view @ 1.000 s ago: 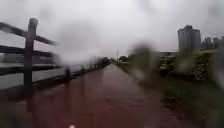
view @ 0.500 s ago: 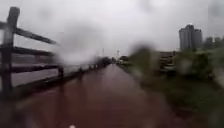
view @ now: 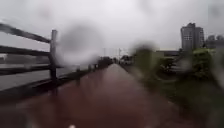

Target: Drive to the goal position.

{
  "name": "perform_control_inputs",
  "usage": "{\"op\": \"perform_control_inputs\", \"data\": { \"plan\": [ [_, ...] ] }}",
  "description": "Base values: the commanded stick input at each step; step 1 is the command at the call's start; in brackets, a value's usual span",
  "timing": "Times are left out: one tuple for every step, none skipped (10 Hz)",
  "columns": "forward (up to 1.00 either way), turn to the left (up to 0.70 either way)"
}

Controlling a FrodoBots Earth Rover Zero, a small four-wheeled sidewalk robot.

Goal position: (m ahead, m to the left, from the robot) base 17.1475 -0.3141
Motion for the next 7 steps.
{"op": "perform_control_inputs", "data": {
  "plan": [
    [1.00,0.00],
    [1.00,0.00],
    [1.00,0.00],
    [0.76,0.00],
    [0.04,0.00],
    [0.00,0.00],
    [0.00,0.00]
  ]
}}
